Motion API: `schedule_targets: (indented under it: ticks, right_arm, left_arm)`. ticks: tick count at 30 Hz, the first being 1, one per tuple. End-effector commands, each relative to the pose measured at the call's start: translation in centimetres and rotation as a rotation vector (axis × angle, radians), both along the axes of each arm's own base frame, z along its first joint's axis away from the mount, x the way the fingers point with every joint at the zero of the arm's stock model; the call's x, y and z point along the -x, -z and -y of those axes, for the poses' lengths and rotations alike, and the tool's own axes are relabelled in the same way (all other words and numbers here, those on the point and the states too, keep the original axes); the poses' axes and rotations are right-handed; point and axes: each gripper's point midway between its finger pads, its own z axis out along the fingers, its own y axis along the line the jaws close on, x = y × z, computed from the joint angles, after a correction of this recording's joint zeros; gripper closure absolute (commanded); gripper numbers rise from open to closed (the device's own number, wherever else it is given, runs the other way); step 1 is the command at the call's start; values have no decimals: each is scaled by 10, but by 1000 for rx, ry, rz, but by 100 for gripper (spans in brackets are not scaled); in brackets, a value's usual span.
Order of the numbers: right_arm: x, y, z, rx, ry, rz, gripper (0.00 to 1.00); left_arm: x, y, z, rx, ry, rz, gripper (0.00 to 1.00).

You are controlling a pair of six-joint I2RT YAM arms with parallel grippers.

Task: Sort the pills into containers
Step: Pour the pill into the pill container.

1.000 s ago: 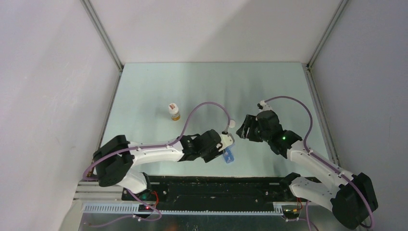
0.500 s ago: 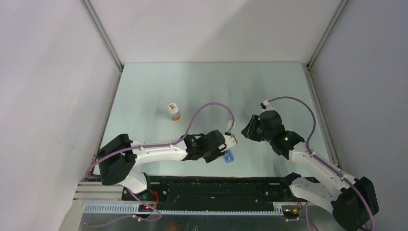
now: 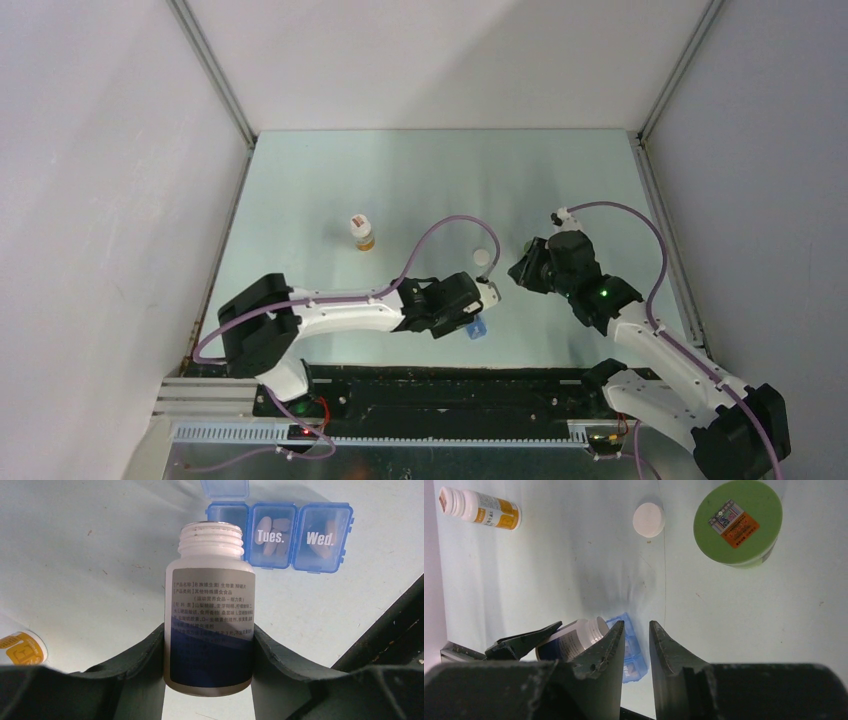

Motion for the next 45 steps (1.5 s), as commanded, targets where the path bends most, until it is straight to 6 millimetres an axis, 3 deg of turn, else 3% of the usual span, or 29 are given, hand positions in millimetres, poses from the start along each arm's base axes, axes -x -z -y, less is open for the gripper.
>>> schedule_targets:
  ticks: [1, 45]
  right_arm:
    - [-2, -2, 6, 15, 17, 15, 71]
    - [-2, 5, 7, -2, 10, -10, 69]
  left_arm:
    - [-6, -14, 10, 6, 5, 36, 100]
    - [-3, -11, 6, -198, 80, 33, 100]
